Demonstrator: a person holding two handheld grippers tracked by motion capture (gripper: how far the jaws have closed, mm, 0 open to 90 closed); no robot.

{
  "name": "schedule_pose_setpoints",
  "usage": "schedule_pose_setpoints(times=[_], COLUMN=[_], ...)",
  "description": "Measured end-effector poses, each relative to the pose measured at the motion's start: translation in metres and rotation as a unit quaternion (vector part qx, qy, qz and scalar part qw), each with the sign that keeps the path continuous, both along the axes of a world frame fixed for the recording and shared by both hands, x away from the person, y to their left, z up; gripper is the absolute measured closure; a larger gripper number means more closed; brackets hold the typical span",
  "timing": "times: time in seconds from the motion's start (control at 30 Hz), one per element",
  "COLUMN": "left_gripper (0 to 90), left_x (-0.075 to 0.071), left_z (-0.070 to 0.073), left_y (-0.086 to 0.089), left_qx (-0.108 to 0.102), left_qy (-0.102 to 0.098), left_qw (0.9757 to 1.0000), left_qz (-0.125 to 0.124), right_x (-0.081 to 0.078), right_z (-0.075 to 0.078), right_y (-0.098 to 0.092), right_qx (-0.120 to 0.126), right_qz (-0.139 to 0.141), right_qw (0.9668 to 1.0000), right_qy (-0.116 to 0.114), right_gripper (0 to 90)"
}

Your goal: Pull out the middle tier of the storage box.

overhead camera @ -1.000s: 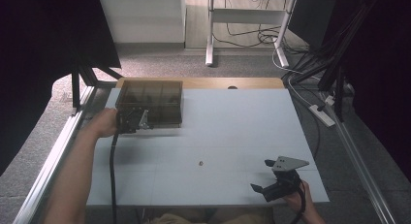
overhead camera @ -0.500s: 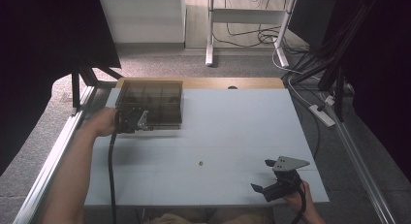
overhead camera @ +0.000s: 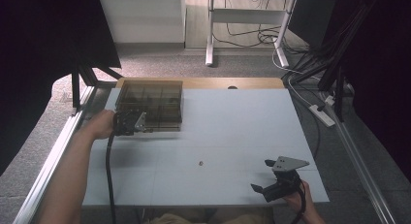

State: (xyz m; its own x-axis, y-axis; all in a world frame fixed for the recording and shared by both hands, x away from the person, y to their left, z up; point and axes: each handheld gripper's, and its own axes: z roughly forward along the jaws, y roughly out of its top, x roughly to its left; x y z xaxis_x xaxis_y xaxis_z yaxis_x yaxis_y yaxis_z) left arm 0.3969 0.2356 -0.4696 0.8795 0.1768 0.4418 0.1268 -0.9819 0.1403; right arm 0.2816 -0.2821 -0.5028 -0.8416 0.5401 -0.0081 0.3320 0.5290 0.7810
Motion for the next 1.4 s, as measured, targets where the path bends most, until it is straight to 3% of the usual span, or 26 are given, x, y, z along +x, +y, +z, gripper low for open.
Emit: schedule_pose_setpoints(times=[0.07,0.2,0.3,0.33,0.43,0.5,0.57,0.77,1.17,1.4], left_gripper=[80.8,61.5,58.6,58.8,68.7,77.2,88.1,89.6,89.8,89.8], left_x=[-0.001,-0.003,-0.004,-0.004,-0.002,0.0,0.001,0.006,0.014,0.019], left_z=[0.002,0.005,0.008,0.008,0.013,0.015,0.016,0.01,0.003,-0.002], left_y=[0.001,0.005,0.009,0.011,0.017,0.018,0.019,0.013,0.001,-0.003], left_qx=[-0.011,-0.04,-0.062,-0.078,-0.111,-0.112,-0.127,-0.138,-0.127,-0.128], left_qy=[-0.01,-0.015,-0.016,-0.016,-0.021,-0.041,-0.044,-0.074,-0.112,-0.126], left_qw=[0.9998,0.9983,0.9964,0.9947,0.9902,0.987,0.9838,0.9747,0.9656,0.9573], left_qz=[0.012,0.041,0.056,0.065,0.081,0.109,0.118,0.159,0.197,0.226], right_x=[0.0,0.0,0.0,0.0,0.001,0.0,0.001,0.001,0.001,0.001], right_z=[0.0,0.0,0.0,0.0,0.0,0.0,-0.001,-0.001,-0.001,0.0], right_y=[0.0,0.0,0.0,0.0,0.001,0.001,0.001,0.001,0.001,0.0], right_qx=[0.0,0.0,0.0,0.0,-0.001,-0.002,-0.002,-0.001,-0.001,-0.001], right_qz=[0.0,0.0,0.0,0.0,0.0,0.0,0.0,0.0,0.001,0.0], right_qw=[1.0,1.0,1.0,1.0,1.0,1.0,1.0,1.0,1.0,1.0], right_qy=[0.0,0.0,0.0,0.0,0.0,0.001,0.001,0.0,0.001,0.002], right_gripper=[0.0,0.0,0.0,0.0,0.0,0.0,0.0,0.0,0.0,0.0])
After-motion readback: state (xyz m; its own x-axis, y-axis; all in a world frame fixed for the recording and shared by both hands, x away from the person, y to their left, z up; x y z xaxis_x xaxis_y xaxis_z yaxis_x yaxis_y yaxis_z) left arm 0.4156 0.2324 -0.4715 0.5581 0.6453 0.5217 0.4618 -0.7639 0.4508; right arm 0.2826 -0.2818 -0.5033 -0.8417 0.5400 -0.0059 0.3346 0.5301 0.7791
